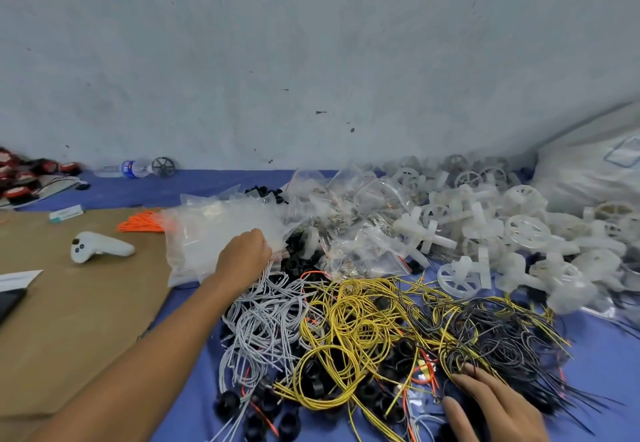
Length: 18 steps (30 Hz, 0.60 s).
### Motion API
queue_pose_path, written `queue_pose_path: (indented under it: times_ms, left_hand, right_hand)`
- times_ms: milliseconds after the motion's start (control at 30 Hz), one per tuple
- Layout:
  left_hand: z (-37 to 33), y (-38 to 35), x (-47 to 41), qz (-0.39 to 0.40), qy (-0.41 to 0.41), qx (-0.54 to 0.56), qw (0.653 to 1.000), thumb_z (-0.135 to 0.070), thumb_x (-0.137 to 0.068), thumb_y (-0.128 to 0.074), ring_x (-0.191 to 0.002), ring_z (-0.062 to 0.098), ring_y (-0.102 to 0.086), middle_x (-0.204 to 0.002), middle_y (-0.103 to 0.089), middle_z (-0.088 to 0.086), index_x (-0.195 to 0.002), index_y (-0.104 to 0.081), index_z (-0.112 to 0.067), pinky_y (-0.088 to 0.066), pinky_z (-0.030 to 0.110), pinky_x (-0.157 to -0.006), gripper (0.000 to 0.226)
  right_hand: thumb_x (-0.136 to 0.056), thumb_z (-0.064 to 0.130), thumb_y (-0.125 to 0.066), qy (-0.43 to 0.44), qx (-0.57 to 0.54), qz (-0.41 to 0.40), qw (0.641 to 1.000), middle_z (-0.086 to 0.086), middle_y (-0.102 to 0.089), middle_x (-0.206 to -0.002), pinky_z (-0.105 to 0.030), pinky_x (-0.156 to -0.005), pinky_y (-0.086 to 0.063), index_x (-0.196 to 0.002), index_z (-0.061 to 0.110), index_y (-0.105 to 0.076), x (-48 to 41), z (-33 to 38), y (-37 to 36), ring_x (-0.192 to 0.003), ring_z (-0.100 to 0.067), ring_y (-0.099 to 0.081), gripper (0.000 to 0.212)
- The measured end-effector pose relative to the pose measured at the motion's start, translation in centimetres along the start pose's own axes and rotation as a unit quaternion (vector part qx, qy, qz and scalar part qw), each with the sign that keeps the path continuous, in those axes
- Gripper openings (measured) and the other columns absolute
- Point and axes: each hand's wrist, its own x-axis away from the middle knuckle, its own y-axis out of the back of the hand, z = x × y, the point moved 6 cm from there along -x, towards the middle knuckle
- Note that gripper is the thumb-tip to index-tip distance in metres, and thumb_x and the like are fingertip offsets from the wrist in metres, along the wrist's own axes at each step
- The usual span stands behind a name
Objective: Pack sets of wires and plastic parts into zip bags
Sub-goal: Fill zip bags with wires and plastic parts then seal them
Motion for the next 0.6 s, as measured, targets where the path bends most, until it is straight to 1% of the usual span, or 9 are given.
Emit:
queue_pose_path:
  times_ms: [67,100,167,233,300,400,467,567,600]
  left_hand:
    - [-0.4,0.3,0.8,0.007,-0.025,0.002,1.000,-0.008,-0.095,-0.041,-0.066,0.026,-0.054,-0.078,-0.058,0.009,-0.098,-0.043,-0.008,-0.045,0.042,-0.059,0.003]
    - [-0.7,0.4,1.4,0.005,-0.043,0.003,0.999,-0.004,-0.094,-0.040,-0.062,0.025,-0.050,-0.076,-0.055,0.008,-0.099,-0.038,-0.012,-0.041,0.040,-0.055,0.009]
    - [-1.3,0.5,2.5,-0.003,-0.089,-0.028,0.996,-0.001,-0.093,-0.039,-0.063,0.022,-0.045,-0.077,-0.048,0.004,-0.096,-0.035,-0.017,-0.037,0.036,-0.055,0.017]
    - [-1.8,0.7,3.6,-0.009,-0.124,-0.066,0.990,-0.008,-0.097,-0.043,-0.071,0.020,-0.044,-0.084,-0.045,0.000,-0.096,-0.040,-0.019,-0.039,0.033,-0.061,0.011]
    - [-1.9,0.9,4.7,-0.004,-0.141,-0.078,0.987,-0.015,-0.098,-0.047,-0.082,0.019,-0.045,-0.096,-0.048,0.000,-0.107,-0.050,-0.020,-0.044,0.032,-0.067,0.010]
    - [-2.2,1.2,6.7,0.029,-0.162,-0.134,0.977,-0.011,-0.097,-0.051,-0.088,0.019,-0.046,-0.105,-0.046,0.003,-0.124,-0.056,-0.017,-0.046,0.033,-0.068,0.028]
    - [-2.7,1.9,8.1,0.039,-0.181,-0.152,0.971,-0.001,-0.091,-0.051,-0.084,0.020,-0.046,-0.107,-0.040,0.004,-0.131,-0.051,-0.012,-0.049,0.037,-0.069,0.041]
    - [-3.5,3.1,10.0,0.049,-0.202,-0.145,0.967,0.010,-0.082,-0.053,-0.078,0.019,-0.039,-0.114,-0.031,0.005,-0.152,-0.021,-0.009,-0.046,0.037,-0.061,0.079]
    - [-3.9,3.4,10.8,0.051,-0.205,-0.145,0.967,0.012,-0.079,-0.054,-0.077,0.019,-0.037,-0.115,-0.028,0.005,-0.154,-0.012,-0.010,-0.045,0.036,-0.059,0.089]
  right_hand:
    - [-0.090,0.070,-0.032,0.000,0.003,0.002,1.000,-0.006,-0.075,-0.093,-0.026,-0.080,-0.048,-0.079,0.013,-0.079,0.1,-0.1,0.1,-0.082,-0.025,-0.072,0.075]
    - [-0.090,0.068,-0.034,0.003,0.011,0.002,1.000,-0.006,-0.075,-0.093,-0.030,-0.079,-0.052,-0.080,0.013,-0.079,0.1,-0.1,0.2,-0.082,-0.025,-0.071,0.073]
    - [-0.086,0.064,-0.044,0.008,0.025,0.000,1.000,-0.005,-0.075,-0.095,-0.038,-0.080,-0.054,-0.081,0.015,-0.079,0.2,-0.2,0.3,-0.084,-0.026,-0.071,0.061]
    - [-0.077,0.054,-0.052,0.007,0.033,0.004,0.999,-0.004,-0.075,-0.096,-0.035,-0.083,-0.050,-0.083,0.016,-0.080,0.4,-0.3,0.3,-0.087,-0.028,-0.072,0.047]
    - [-0.074,0.051,-0.052,-0.001,0.037,0.011,0.999,-0.004,-0.075,-0.097,-0.040,-0.084,-0.051,-0.084,0.017,-0.079,0.6,-0.5,0.2,-0.090,-0.030,-0.071,0.045]
    - [-0.078,0.054,-0.050,-0.005,0.033,0.011,0.999,-0.005,-0.075,-0.098,-0.050,-0.079,-0.055,-0.086,0.017,-0.079,0.8,-0.7,0.1,-0.091,-0.031,-0.071,0.048]
    - [-0.084,0.062,-0.044,-0.004,0.033,0.014,0.999,-0.006,-0.075,-0.098,-0.052,-0.078,-0.056,-0.086,0.016,-0.079,0.8,-1.0,-0.2,-0.090,-0.031,-0.071,0.058]
    - [-0.082,0.060,-0.046,-0.005,0.051,0.016,0.999,-0.008,-0.073,-0.101,-0.052,-0.080,-0.054,-0.089,0.015,-0.079,1.2,-1.3,-0.5,-0.093,-0.036,-0.070,0.056]
    - [-0.085,0.063,-0.042,-0.016,0.060,0.022,0.998,-0.011,-0.072,-0.105,-0.053,-0.082,-0.052,-0.092,0.014,-0.078,1.2,-1.3,-0.4,-0.096,-0.039,-0.068,0.061]
